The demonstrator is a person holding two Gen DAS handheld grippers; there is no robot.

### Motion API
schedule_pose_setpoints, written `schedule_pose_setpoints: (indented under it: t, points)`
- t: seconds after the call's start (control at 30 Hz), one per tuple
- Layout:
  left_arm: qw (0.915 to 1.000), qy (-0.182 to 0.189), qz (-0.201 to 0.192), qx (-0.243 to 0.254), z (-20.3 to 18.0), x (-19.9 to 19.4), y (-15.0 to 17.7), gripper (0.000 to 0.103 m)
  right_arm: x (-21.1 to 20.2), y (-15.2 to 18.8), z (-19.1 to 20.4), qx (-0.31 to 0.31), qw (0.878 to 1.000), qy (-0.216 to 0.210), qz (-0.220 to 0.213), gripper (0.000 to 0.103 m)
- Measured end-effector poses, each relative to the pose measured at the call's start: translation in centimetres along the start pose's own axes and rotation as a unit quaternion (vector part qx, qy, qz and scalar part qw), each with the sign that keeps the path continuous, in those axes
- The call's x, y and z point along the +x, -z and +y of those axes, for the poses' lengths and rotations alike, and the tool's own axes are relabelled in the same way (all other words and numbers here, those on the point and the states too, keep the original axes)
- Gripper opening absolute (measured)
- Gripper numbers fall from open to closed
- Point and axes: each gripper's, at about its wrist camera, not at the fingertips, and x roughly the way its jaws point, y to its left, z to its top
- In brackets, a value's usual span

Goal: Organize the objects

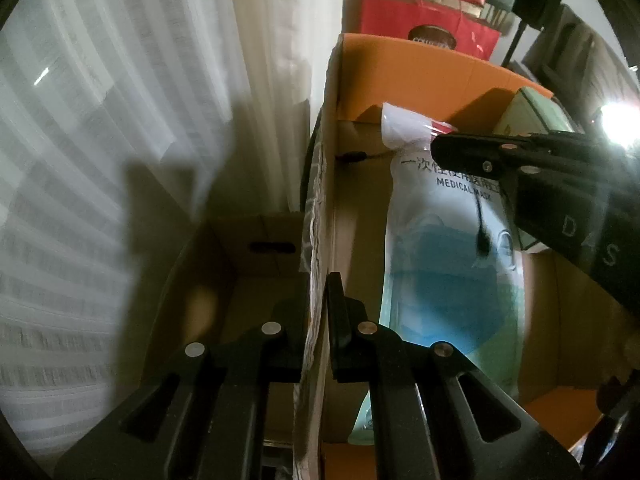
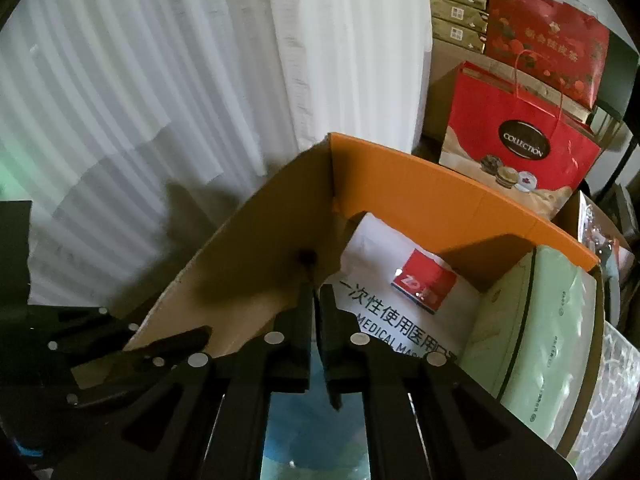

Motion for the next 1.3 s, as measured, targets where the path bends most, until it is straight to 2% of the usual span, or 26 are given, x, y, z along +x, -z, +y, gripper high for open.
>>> schedule_pose_setpoints:
  t: [0.13,0.2,0.33,0.53,0.7,1.0,1.3]
  points:
    - [1.0,0.001,0.0,-0.001,0.0,-0.1,0.0,0.007,-0.2,0.0,-0.1,0.005,1.0,0.011,0.001,0.008]
    - [1.0,0.001,0.0,0.0,0.0,0.0,0.0,0.007,-0.7,0.0,-0.2,0.008,1.0,0.013,-0.002,0.015]
    - [1.0,0.0,0.001,0.001,-0.1,-0.1,0.0,0.007,-2.2,0.2,0.2,0.003,1.0,0.017,-0.015,0.019]
    - [1.0,-0.001,0.002,0.001,-0.2,-0.1,-0.1,0.007,-4.2,0.6,0.4,-0.013,0.999,0.031,-0.03,0.032]
    - [1.0,-0.003,0.002,0.001,-0.3,-0.1,0.0,0.007,-5.4,1.3,0.7,-0.021,0.998,0.047,-0.041,0.052]
    - [1.0,-0.003,0.002,0.001,-0.3,-0.1,0.0,0.007,-7.3,3.1,0.2,-0.016,0.997,0.054,-0.057,0.078]
    - [1.0,-0.003,0.002,0.001,-0.3,-0.1,0.0,0.007,-8.5,4.7,-0.3,-0.009,0.997,0.054,-0.058,0.085]
